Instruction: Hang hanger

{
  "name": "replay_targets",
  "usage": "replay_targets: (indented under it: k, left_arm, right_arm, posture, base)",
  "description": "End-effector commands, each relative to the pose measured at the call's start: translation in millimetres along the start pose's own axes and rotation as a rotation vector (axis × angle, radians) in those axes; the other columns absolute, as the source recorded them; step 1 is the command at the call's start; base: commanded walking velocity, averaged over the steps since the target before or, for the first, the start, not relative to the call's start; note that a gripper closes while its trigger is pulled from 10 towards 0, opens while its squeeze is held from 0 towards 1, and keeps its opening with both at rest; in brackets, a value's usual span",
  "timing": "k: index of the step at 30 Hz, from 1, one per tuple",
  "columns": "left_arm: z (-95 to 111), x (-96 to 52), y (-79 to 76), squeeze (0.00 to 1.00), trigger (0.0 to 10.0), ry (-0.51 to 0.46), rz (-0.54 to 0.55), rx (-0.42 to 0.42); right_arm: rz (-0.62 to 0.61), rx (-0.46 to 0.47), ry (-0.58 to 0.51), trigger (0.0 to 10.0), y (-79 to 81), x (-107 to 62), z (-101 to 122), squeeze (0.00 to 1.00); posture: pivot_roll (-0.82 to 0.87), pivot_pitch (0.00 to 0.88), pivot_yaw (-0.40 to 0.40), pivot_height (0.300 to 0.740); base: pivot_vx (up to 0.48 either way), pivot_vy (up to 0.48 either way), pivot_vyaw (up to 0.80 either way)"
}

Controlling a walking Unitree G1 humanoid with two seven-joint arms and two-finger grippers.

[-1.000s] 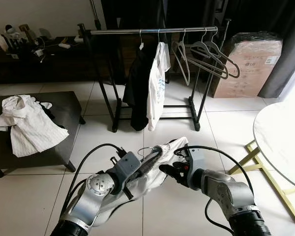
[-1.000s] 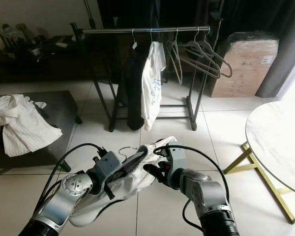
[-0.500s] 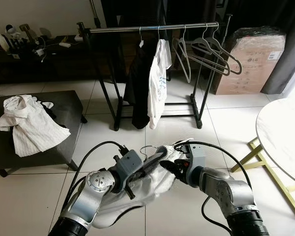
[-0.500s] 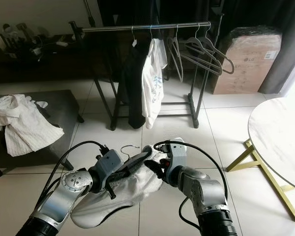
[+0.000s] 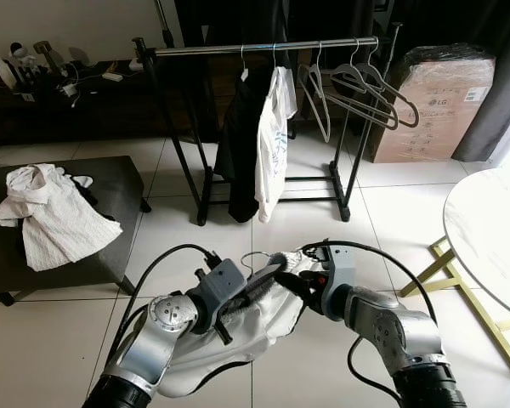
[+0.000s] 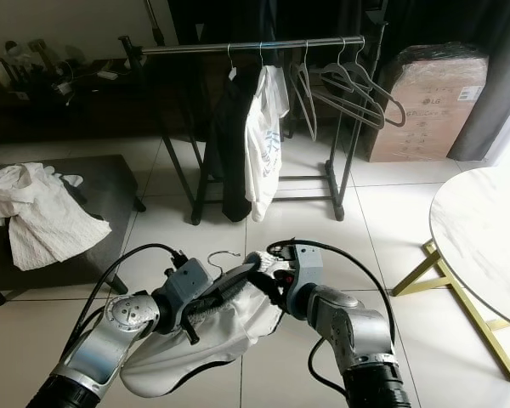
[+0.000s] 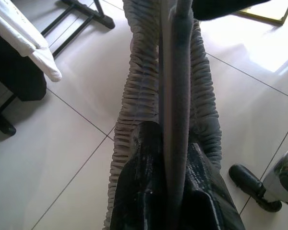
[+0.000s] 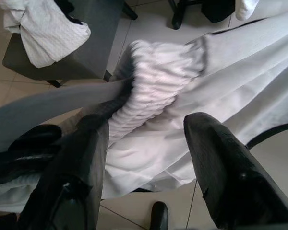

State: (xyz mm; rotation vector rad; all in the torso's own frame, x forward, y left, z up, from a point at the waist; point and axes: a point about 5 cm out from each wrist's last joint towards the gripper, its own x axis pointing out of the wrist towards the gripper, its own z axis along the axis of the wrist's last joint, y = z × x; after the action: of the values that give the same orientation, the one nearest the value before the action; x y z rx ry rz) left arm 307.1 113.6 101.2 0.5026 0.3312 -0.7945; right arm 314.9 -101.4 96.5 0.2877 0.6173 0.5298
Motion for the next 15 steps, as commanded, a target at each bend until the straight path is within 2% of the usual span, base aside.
replay_targets:
  k: [1,9,15]
  left_arm:
    - [7,0.0,1.4,0.00,10.0,-0.018,0.006,0.013]
    - [9,-0.7,0.2,0.00,10.0,-0.030,0.000,0.015]
    - [13,-0.5,-1.1,0.00,10.0,-0.039,-0.008,0.019]
  right_arm:
    - [0.024,-0.008,0.009,10.0,8.2,3.5,0,0.00]
    - [-0.052,0.004,0.025,10.0,-2.6,7.2,-5,0.00]
    - [-0.074,0.027,0.000,10.0,-3.3,10.4,-1,0.00]
  posture:
    - [-0.01,0.189,0.040,0.740]
    - [-0.01,0.187,0.041,0.740]
    - [-0.01,0.186,0.043,0.740]
  base:
    - [0.000,0.000,0.00]
    - [0.000,0.000,0.00]
    - [0.000,0.000,0.00]
